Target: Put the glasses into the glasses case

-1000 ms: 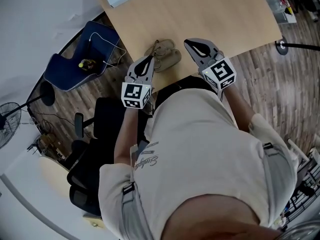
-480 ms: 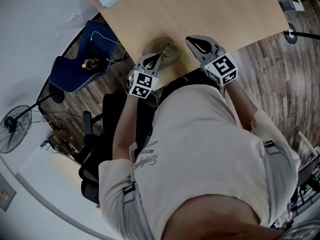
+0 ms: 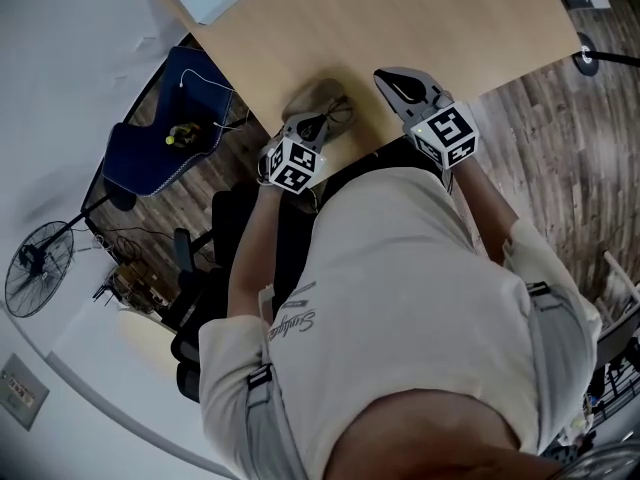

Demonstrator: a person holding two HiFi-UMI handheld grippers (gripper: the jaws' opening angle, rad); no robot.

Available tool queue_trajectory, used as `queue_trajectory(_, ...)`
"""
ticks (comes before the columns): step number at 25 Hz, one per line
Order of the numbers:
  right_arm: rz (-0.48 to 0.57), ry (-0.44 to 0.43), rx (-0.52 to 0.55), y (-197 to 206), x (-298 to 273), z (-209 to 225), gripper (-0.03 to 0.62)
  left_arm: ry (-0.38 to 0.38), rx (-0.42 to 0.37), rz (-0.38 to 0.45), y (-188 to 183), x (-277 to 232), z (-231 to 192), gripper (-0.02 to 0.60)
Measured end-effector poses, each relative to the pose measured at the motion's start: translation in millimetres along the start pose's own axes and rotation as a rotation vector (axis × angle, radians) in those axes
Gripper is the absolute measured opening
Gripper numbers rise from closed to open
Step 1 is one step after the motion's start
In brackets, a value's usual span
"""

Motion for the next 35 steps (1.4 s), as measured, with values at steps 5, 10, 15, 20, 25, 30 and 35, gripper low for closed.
queue_trajectory(5, 0.000, 0.001, -0.014, 2, -2, 4, -0.006, 0.033, 0.021, -0.036, 8, -8, 2, 0.026)
queue_trajectory(10, -0.003, -0.009, -0.013, 4, -7, 2, -0.006, 0.083, 0.036, -0.067, 15, -13, 7, 0.026)
queue_trajectory(15, -0.005, -0.009, -0.017, 5, -6, 0, -0.006, 0.088, 0.037, -0.088, 19, -17, 7, 0.026)
queue_trajectory(20, -0.010, -0.006, -0.022, 10, -2, -2, -0.006, 0.113, 0.049, -0.105, 21, -23, 11, 0.026)
queue_trajectory(25, -0.004, 0.000, -0.036, 14, -2, -7, -0.006, 0.103, 0.006, -0.134, 28, -25, 14, 0.028)
queue_trajectory(30, -0.005, 0.009, -0.041, 16, 4, -7, -0.006, 0.084, -0.009, -0.132, 23, -29, 14, 0.052)
queue_trajectory(35, -0.005, 0.016, -0.043, 18, 6, -8, -0.006, 0.029, -0.030, -0.128, 22, -28, 8, 0.114)
Point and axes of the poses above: the fingertips, and each gripper's own axes: x backward along the fingers, z to its right, y out of its underside, the point moved 3 cm from there along x, backward along the fingers, and after that the axes turned 10 degrees about -y, right-handed, at the moved point
